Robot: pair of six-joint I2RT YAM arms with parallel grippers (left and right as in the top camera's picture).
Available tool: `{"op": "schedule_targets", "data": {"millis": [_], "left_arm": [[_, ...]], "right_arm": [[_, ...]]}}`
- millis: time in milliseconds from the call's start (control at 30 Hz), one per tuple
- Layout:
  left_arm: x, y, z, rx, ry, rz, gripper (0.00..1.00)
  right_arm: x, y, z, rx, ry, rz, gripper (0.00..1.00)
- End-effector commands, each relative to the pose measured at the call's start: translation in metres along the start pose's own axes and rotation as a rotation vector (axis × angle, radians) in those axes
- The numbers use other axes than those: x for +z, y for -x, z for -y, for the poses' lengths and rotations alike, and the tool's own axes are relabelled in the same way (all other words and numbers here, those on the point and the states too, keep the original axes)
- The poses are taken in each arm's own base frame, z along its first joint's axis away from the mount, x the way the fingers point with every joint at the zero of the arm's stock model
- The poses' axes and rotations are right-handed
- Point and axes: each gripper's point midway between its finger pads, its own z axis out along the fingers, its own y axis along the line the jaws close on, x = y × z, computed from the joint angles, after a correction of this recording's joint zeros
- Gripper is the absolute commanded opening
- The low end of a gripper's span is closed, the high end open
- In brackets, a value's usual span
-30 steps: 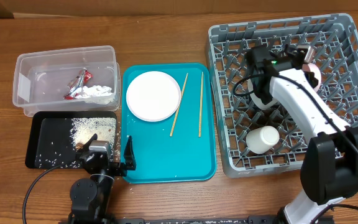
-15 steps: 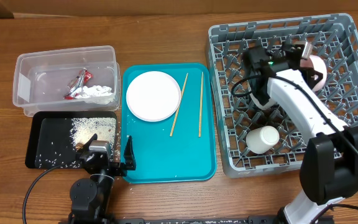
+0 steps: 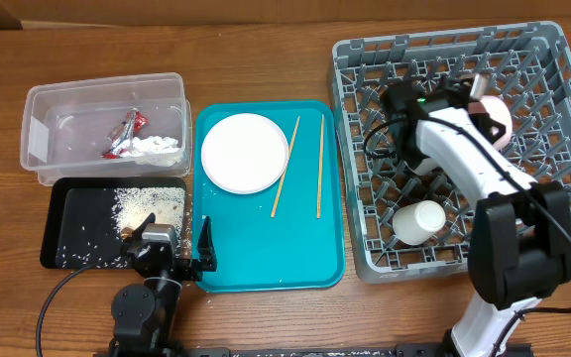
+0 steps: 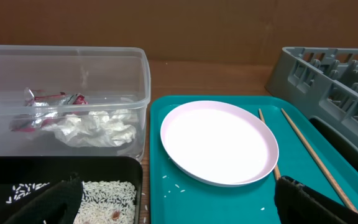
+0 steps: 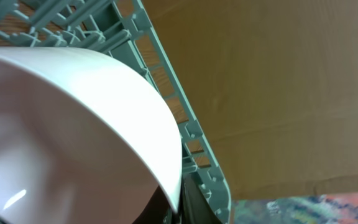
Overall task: Sort waste into correct bins and load items into the dishwasher
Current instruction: 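Reach the right gripper to the white plate and grasp its rim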
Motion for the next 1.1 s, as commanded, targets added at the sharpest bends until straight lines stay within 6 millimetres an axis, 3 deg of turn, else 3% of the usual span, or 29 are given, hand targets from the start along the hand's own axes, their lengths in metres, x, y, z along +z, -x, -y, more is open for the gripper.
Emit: {"op": "schedule_targets", "data": {"millis": [0,67,167,267,500,633,767,933,1067], "left_arm": [[0.0,0.001,-0.001,-0.012,0.003,0.009,1.0],[0.0,0.001,-0.001,-0.012,0.003,0.009,1.0],[0.0,0.001,-0.001,-0.012,0.003,0.009,1.0],[0.0,0.001,-0.001,-0.012,0.003,0.009,1.0],[0.0,0.001,-0.001,-0.012,0.003,0.009,1.0],[0.0,0.001,-0.001,-0.012,0.003,0.009,1.0],[0.0,0.001,-0.001,-0.012,0.003,0.009,1.0],[0.0,0.001,-0.001,-0.012,0.003,0.009,1.0],[0.0,0.001,-0.001,-0.012,0.003,0.009,1.0]], "right_arm": [[-0.01,-0.005,-0.019,-0.05,0.038,0.003,0.04],[-0.011,-0.004,-0.018,-0.058,0.03,0.012,0.06],[-0.013,-0.006,-0.016,-0.058,0.038,0.002,0.26],[-0.02,-0.004,-0.012,-0.014,0.079,-0.012,0.3],[-0.075,0.021,0.019,0.137,0.236,0.059,0.37],[-0.12,0.026,0.033,0.184,0.372,0.13,0.45],[-0.166,0.017,0.028,0.174,0.547,0.167,0.51],[-0.238,-0.008,-0.021,0.1,0.924,0.086,0.55],[-0.332,-0.018,-0.071,-0.038,1.458,0.037,0.54]]}}
